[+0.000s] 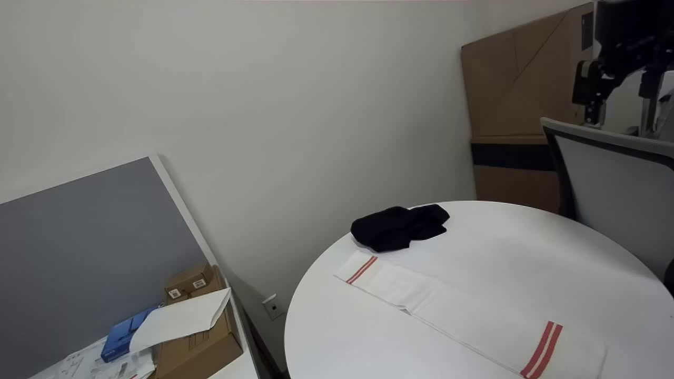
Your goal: Fold the white towel in half and use it to wipe the table
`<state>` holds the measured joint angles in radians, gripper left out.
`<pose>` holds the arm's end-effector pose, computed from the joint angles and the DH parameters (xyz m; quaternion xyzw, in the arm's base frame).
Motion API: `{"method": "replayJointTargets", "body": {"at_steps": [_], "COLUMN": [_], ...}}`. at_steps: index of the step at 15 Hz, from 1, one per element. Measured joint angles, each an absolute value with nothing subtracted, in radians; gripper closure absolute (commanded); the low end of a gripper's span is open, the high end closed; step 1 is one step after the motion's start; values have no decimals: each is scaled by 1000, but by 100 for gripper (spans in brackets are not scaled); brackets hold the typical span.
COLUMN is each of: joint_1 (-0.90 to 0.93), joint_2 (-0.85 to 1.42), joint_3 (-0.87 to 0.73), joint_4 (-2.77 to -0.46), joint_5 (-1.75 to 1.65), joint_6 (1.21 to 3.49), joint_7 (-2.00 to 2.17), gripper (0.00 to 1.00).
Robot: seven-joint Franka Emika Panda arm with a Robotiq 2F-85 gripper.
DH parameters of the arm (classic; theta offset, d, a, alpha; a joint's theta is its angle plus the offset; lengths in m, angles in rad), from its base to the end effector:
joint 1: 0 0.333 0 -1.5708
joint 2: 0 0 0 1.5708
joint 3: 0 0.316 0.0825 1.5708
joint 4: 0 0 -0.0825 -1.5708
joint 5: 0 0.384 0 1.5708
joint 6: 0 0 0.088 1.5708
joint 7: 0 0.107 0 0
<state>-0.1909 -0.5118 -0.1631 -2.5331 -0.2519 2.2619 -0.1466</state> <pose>0.3825 -0.1511 0.4705 0.9903 -0.0290 0.0997 0.0926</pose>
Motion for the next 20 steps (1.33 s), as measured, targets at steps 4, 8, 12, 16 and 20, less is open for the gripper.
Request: {"method": "replayJointTargets", "body": {"at_steps": [4, 8, 12, 16, 20], "joint_1": [-191, -191, -191, -189, -182], "joint_2": [-512, -512, -512, -506, -464], "joint_3": [-163, -163, -163, -158, -127], "joint_4": [-2533, -2532, -2532, -2533, -2520], "joint_5": [-252, -252, -252, -252, -252], "joint_6": [2262, 2262, 2262, 2262, 2270], "joint_7": [-147, -147, -147, -147, -142], "gripper": [0, 0, 0, 0, 0]}}
